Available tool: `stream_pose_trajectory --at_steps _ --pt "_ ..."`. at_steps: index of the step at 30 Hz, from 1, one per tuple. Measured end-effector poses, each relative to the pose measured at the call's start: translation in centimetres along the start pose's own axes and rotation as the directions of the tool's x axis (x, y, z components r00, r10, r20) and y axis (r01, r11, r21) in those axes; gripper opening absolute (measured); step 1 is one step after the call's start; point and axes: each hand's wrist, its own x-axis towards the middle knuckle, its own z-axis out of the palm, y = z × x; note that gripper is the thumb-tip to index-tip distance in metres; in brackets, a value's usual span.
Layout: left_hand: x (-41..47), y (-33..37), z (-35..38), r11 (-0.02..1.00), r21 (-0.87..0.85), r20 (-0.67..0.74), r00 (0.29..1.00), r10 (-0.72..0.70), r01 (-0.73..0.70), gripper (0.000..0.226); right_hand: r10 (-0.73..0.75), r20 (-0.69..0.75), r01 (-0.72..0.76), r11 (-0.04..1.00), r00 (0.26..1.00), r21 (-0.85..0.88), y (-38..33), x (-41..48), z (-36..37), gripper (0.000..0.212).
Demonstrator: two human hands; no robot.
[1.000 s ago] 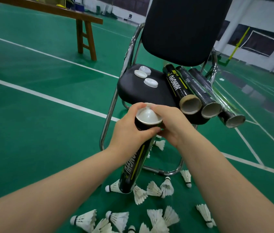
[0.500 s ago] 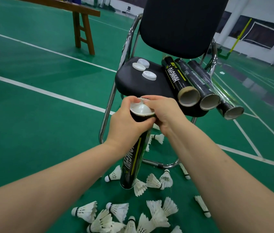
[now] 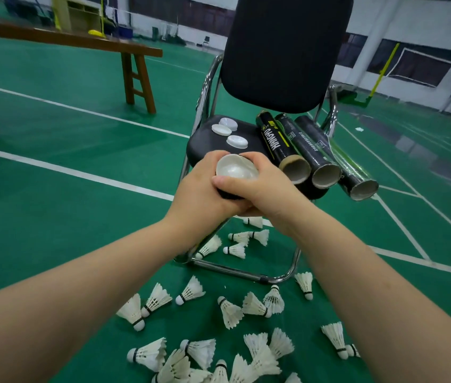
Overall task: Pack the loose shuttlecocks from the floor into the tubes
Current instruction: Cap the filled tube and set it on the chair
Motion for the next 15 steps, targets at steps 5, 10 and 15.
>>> stream_pose_trajectory --at_steps 5,10,15 --pt "-1.3 2.3 -1.8 0.994 0.072 0.046 0.996 0.076 -0.079 0.068 -0.136 -0.039 0.138 0.987 0.990 0.078 -0.3 -2.0 0.0 0.066" --pt "-1.5 4.7 -3.2 0.971 0.144 0.062 0.981 0.185 -0.192 0.066 -0.280 -0.101 0.286 0.956 0.955 0.058 -2.0 -3.4 -0.6 0.058" --pt "-0.2 6.8 -3.1 0.953 0.150 0.049 0.965 0.258 -0.263 0.067 -0.354 -0.210 0.374 0.925 0.911 0.068 -3.4 -3.8 -1.9 0.059"
